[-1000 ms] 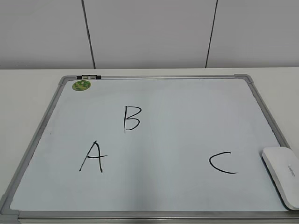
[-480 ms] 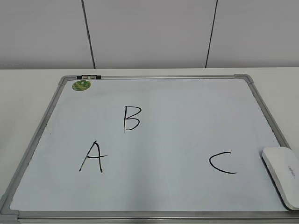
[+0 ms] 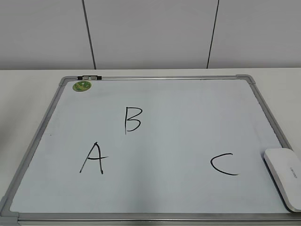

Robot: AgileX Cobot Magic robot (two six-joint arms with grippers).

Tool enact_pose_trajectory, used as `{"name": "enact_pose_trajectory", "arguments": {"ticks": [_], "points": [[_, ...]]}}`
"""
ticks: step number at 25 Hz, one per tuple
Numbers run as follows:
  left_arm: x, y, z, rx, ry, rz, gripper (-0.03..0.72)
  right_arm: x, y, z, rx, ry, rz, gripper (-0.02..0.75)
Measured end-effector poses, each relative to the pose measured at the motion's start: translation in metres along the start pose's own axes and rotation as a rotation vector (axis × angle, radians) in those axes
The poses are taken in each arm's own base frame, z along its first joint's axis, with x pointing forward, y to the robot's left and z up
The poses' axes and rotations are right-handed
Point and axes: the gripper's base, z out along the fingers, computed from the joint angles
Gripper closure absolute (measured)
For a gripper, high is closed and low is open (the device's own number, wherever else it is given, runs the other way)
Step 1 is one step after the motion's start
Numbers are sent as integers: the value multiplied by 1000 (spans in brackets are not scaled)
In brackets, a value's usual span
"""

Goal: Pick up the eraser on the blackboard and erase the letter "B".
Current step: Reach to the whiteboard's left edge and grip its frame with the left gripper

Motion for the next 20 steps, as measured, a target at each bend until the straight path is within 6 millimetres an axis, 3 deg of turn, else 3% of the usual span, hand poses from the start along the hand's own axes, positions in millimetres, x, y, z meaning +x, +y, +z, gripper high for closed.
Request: {"name": "enact_pose_trajectory", "arguments": {"ticks": [9, 20], "points": [[-39, 2, 72, -2, 179, 39, 148, 0, 0, 0, 0, 0, 0, 164], [-31, 3, 167, 61, 368, 42, 183, 0, 0, 0, 0, 0, 0, 164]]}}
